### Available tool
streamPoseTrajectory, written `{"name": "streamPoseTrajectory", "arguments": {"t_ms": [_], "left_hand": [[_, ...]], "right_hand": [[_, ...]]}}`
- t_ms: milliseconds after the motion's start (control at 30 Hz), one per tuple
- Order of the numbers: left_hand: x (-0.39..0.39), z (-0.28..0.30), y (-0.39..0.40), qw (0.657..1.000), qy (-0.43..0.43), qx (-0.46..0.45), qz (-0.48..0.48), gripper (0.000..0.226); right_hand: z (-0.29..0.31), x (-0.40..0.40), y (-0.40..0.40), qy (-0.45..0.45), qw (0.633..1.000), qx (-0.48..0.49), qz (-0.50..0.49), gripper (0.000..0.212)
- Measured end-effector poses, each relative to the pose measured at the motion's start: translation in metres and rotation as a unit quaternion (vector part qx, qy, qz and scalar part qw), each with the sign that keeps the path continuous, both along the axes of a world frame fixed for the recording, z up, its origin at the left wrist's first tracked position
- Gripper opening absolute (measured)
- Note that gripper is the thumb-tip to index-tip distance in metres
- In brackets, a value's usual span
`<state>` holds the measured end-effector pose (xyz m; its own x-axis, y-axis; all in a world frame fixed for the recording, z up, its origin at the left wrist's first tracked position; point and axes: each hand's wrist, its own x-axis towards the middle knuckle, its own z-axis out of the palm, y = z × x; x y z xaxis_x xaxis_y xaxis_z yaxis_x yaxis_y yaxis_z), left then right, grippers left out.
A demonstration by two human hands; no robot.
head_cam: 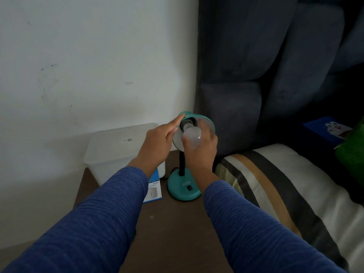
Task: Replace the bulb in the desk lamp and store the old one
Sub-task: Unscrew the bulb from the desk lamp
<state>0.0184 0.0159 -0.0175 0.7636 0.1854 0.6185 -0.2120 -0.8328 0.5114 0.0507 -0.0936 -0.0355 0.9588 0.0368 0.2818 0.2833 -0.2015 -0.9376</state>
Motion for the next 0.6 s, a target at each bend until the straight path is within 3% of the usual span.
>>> {"name": "streamPoseTrajectory", "arguments": {"t_ms": [67,233,400,500,600], "left_hand": [[0.0,-0.0004,-0.0003,1.0,0.001,0.001,-0.001,0.042],[0.0007,-0.0016,0.0001,1.0,0.001,-0.001,0.0,0.042],[0.0001,-0.0011,-0.0015,1.0,0.001,0.003,0.001,0.042],[0.0001,-0.0013,0.0001,1.0,-0.001,0.008,0.008,0.042],[0.0003,-0.0021,0.0,1.0,0.0,0.005,0.007,0.041]], "right_hand": [[-0.0028,-0.0002,0.0004,0.015,1.0,0.004,-0.015,0.074],[-0.0041,0.0001,-0.0014,-0.004,1.0,-0.024,-0.006,0.065],[-0.0019,0.001,0.0003,0.014,1.0,-0.006,0.003,0.075],[-0.0028,0.0023,0.0008,-0.01,0.998,-0.059,-0.005,0.068],[-0.0062,0.0013,-0.0004,0.002,0.998,-0.062,-0.009,0.075]]}}
